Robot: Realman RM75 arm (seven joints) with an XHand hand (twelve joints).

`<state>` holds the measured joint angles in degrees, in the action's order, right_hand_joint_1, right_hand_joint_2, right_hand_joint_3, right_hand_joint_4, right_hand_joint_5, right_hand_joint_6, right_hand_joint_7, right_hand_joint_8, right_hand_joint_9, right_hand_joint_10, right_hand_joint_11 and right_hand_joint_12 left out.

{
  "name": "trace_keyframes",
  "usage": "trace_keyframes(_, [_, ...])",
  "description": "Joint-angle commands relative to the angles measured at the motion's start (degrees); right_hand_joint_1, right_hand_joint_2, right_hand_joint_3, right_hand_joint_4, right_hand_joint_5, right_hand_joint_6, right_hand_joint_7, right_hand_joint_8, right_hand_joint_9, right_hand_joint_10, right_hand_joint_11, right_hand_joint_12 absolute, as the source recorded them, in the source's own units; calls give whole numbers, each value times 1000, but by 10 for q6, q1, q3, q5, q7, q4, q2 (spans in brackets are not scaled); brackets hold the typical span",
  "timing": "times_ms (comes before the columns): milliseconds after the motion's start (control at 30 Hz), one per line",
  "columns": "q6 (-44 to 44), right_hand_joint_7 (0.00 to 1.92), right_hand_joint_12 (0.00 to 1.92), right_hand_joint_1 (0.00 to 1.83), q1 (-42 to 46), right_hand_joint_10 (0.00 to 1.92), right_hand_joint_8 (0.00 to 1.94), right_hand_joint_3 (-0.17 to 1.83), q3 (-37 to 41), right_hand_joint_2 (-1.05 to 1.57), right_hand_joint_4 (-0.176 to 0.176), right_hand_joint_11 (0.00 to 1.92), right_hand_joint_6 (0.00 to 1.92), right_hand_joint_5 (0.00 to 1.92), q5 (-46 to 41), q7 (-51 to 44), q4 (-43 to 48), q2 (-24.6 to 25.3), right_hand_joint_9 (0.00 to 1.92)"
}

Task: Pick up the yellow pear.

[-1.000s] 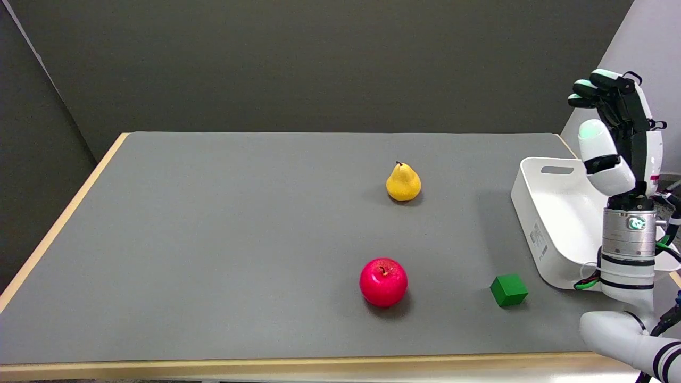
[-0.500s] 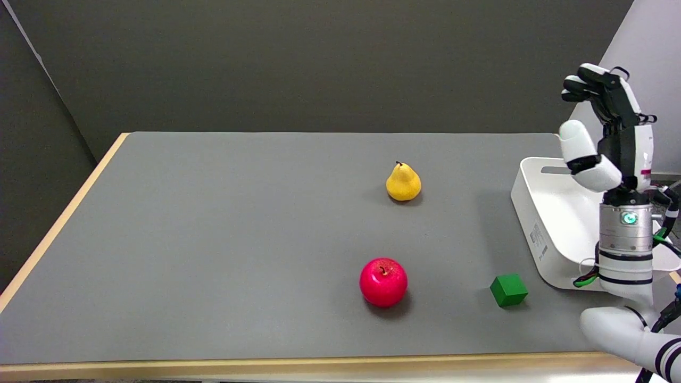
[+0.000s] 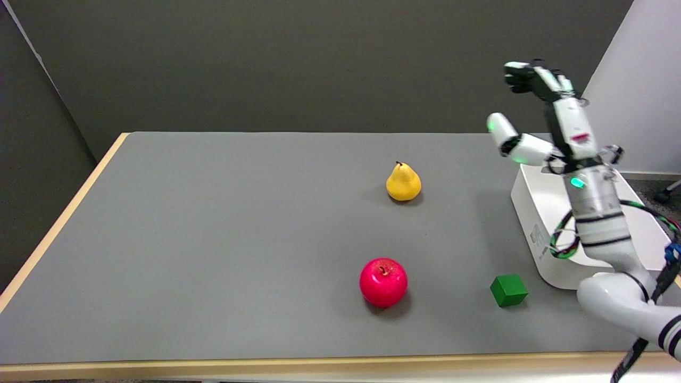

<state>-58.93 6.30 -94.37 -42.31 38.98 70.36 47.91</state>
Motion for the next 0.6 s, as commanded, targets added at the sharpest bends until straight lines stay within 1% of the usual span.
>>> trace_keyframes(33, [456, 462, 1284, 493, -135, 970, 536, 887, -18, 618, 31, 67, 574, 309, 43, -302, 143, -17, 363])
trace_keyframes(167, [531, 458, 1291, 479, -162, 950, 526, 891, -30, 610, 36, 75, 583, 313, 43, -302, 156, -39, 361])
trace_keyframes(233, [582, 448, 1290, 470, -180, 929, 513, 891, -45, 606, 37, 74, 583, 312, 43, -302, 162, -53, 346])
trace_keyframes(333, [629, 418, 1285, 447, -199, 881, 477, 889, -69, 596, 37, 67, 573, 306, 40, -302, 164, -65, 310])
trace_keyframes(467, [643, 389, 1283, 412, -197, 847, 444, 886, -93, 580, 35, 63, 553, 295, 36, -297, 154, -68, 283])
trace_keyframes(533, [639, 377, 1282, 398, -196, 834, 430, 886, -99, 574, 34, 63, 545, 290, 38, -299, 132, -67, 274])
trace_keyframes(600, [633, 376, 1273, 387, -188, 833, 411, 867, -107, 584, 33, 69, 534, 290, 14, -297, 134, -65, 267])
